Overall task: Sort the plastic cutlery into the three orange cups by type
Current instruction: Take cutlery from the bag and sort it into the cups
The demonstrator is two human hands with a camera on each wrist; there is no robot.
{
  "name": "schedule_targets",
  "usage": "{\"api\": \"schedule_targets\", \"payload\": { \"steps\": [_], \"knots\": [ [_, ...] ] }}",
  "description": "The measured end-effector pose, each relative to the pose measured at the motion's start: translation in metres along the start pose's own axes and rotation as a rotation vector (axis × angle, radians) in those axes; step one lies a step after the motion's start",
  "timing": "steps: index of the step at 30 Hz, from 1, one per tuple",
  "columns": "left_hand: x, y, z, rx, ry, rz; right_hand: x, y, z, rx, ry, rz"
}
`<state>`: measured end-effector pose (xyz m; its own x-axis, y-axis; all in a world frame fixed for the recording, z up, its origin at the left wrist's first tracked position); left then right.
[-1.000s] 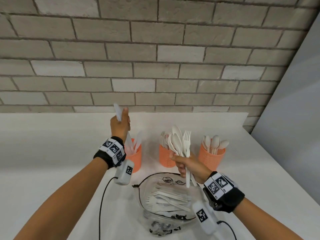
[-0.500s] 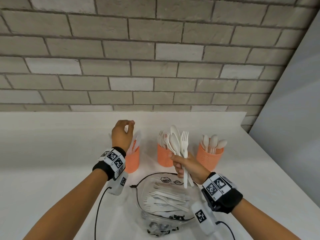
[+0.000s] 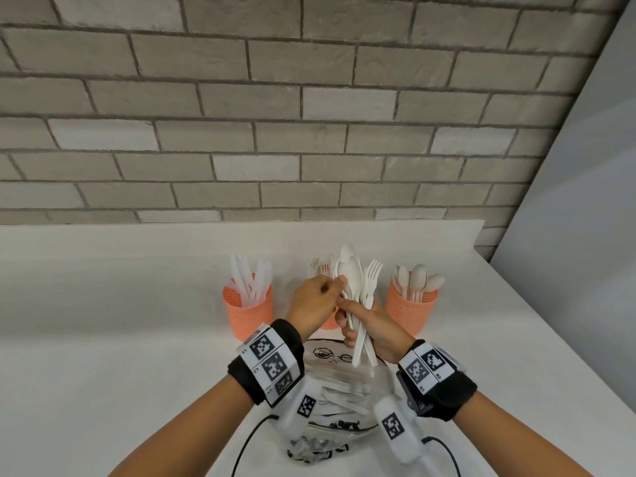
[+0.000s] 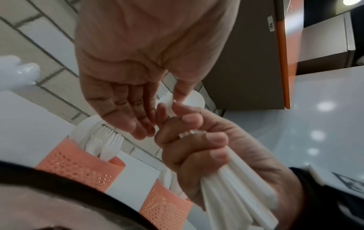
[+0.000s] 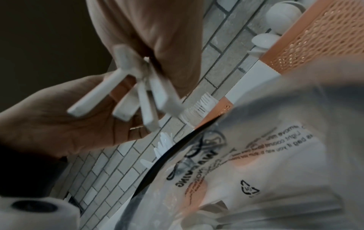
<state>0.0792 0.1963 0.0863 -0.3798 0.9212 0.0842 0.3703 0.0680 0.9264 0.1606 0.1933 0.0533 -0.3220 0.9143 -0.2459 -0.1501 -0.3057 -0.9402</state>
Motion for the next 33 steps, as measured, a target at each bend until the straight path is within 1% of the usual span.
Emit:
{"api": "schedule_targets", "payload": {
  "steps": [3,6,9,11,13,15,16,17,21,22,24,26,28,30,33],
  "knots": [
    [-0.001,0.001,0.008,0.052,-0.001,0.010,-0.003,0.001,-0.004,-0.014,-0.021,-0.008],
    [0.001,0.003,0.006,-0.006,0.044,-0.027,-0.007,0.004,-0.010,-0.032,-0.036,0.031],
    [0.011,0.003,-0.008,-0.186,0.166,-0.098,-0.009,0.006,-0.021,-0.039,-0.013,0.071],
    [0.018,0.005,-0.020,-0.385,0.235,-0.138,-0.011,0.007,-0.031,-0.037,0.021,0.082],
    [0.023,0.009,-0.032,-0.558,0.292,-0.147,-0.012,0.004,-0.038,-0.031,0.035,0.073],
    [0.026,0.008,-0.036,-0.582,0.309,-0.157,-0.015,0.002,-0.038,-0.007,0.005,0.075],
    [0.026,0.004,-0.032,-0.565,0.279,-0.181,-0.017,0.001,-0.037,0.023,-0.019,0.089],
    [0.026,0.001,-0.023,-0.555,0.214,-0.214,-0.020,0.001,-0.035,0.058,-0.046,0.110],
    [0.004,-0.005,0.029,-0.677,-0.168,-0.395,-0.027,-0.002,-0.022,0.168,-0.153,0.189],
    [-0.003,-0.004,0.039,-0.711,-0.238,-0.424,-0.028,-0.003,-0.021,0.184,-0.168,0.199],
    [-0.014,0.000,0.051,-0.759,-0.327,-0.448,-0.030,-0.004,-0.018,0.207,-0.196,0.211],
    [-0.020,0.004,0.057,-0.794,-0.364,-0.469,-0.031,-0.004,-0.016,0.213,-0.211,0.219],
    [-0.022,0.006,0.059,-0.815,-0.369,-0.481,-0.033,-0.004,-0.014,0.203,-0.214,0.214],
    [-0.019,0.004,0.059,-0.799,-0.331,-0.472,-0.033,-0.005,-0.013,0.174,-0.210,0.195],
    [-0.015,-0.004,0.053,-0.727,-0.222,-0.447,-0.032,-0.004,-0.016,0.055,-0.155,0.155]
  ]
}}
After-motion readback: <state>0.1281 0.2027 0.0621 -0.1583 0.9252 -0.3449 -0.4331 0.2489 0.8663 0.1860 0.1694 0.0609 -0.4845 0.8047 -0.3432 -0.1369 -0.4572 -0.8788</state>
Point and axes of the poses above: each hand's wrist, its own x-axis towards the middle knuckle, its own z-axis out of the palm, y = z × x, the point moved 10 cm from there along x, towards the middle knuckle, and after that the axes turned 15 degrees about y, right-handed, at the moved point
